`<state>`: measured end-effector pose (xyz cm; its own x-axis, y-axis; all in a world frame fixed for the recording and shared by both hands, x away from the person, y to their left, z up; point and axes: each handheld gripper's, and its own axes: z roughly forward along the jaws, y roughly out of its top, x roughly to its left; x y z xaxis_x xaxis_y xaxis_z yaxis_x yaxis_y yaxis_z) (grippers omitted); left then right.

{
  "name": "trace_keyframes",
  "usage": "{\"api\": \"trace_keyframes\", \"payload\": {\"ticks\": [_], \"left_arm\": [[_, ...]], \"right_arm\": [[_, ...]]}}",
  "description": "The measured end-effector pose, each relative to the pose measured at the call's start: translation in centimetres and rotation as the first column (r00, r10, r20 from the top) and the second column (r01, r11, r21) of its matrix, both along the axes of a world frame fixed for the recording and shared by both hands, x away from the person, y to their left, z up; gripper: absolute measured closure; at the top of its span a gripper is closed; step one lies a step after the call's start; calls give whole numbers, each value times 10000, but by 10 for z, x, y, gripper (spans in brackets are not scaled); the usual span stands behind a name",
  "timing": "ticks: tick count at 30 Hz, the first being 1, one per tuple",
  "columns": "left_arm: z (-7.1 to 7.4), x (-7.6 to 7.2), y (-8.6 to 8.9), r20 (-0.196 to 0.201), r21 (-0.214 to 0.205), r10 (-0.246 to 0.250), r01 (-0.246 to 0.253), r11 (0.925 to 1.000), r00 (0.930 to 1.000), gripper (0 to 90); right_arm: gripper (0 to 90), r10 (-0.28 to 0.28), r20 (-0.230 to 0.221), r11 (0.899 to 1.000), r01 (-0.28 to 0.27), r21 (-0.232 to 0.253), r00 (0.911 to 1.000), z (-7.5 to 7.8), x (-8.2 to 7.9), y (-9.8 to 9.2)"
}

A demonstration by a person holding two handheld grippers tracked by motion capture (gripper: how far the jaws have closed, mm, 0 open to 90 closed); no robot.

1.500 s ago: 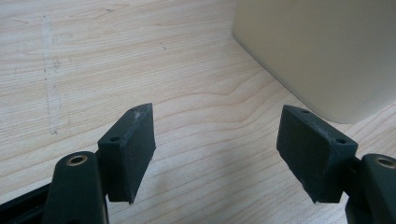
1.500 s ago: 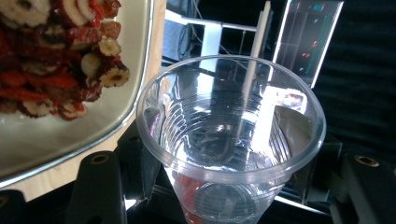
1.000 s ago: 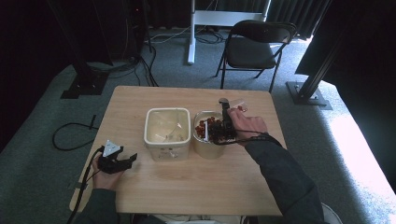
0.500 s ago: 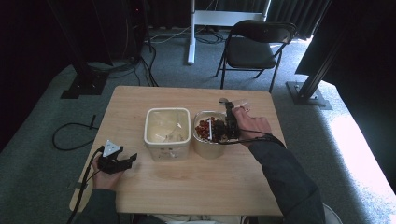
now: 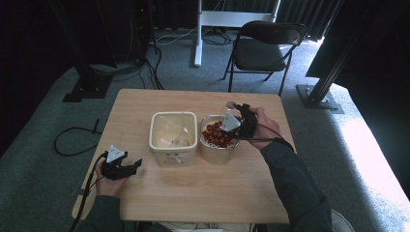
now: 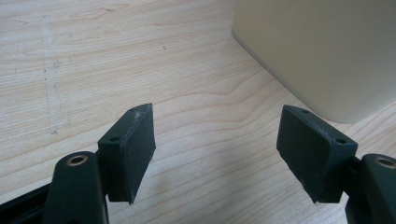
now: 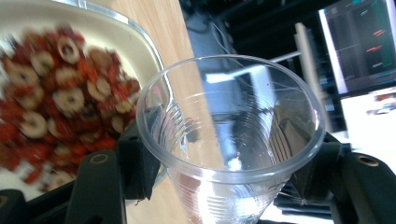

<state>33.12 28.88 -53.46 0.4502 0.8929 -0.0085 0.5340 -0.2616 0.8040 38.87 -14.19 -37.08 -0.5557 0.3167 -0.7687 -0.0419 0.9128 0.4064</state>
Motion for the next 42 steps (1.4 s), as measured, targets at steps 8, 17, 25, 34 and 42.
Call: {"api": "trace_keyframes", "payload": {"ticks": [8,17,25,34,42], "left_arm": [[0,0,-1,-13,23,-11,11,10000,10000,286],[0,0,-1,-20,46,-17,17,10000,10000,286],[0,0,-1,1,45,-19,19,10000,10000,287],[0,0,-1,20,32,-32,32,10000,10000,286],[1,0,-1,34,37,-25,25,10000,10000,286]], "right_arm": [[361,314,-1271,9611,49,2761,9914,15,7,-24],[365,831,-2294,8632,450,5028,9698,25,15,-47],[365,1083,-2626,8055,702,5884,9588,26,19,-50],[364,1487,-2720,7642,641,6418,9507,28,17,-40],[364,1717,-2750,7610,499,6468,9460,29,14,-30]]}}
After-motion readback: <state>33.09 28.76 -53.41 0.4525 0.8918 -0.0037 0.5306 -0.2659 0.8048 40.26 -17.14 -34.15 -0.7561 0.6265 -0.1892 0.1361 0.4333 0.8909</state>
